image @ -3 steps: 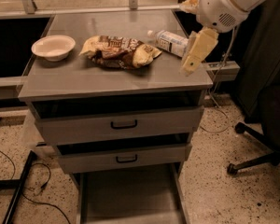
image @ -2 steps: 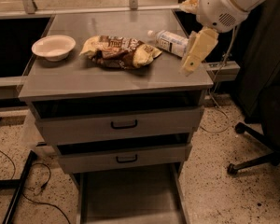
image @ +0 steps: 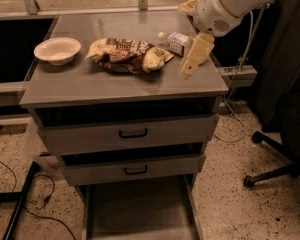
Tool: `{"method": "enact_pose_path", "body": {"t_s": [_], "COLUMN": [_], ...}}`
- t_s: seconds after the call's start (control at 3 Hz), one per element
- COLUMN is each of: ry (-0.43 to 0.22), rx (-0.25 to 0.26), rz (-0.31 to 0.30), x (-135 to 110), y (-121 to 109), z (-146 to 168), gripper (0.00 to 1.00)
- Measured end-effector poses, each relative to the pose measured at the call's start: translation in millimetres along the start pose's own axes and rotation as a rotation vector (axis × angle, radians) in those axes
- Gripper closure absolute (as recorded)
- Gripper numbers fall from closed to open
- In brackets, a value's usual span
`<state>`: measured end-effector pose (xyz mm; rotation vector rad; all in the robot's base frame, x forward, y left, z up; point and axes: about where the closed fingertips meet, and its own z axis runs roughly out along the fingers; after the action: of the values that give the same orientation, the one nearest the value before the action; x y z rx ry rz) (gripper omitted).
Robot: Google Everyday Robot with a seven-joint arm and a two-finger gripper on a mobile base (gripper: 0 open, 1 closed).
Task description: Place brown chip bag into bottom drawer
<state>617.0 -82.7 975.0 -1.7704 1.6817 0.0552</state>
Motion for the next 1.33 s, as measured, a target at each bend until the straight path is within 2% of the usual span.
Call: {"method": "enact_pose_path", "body": {"t_s": [0.67,1.33], "ry": [-0.042,-0.094], "rx": [-0.075,-0.168], "rz": [-0.052,-0.093], "x": [-12.8,-25.7], "y": [-29.1,-37.4], "z": [60.1,121.8], "gripper": [0.00,0.00]}}
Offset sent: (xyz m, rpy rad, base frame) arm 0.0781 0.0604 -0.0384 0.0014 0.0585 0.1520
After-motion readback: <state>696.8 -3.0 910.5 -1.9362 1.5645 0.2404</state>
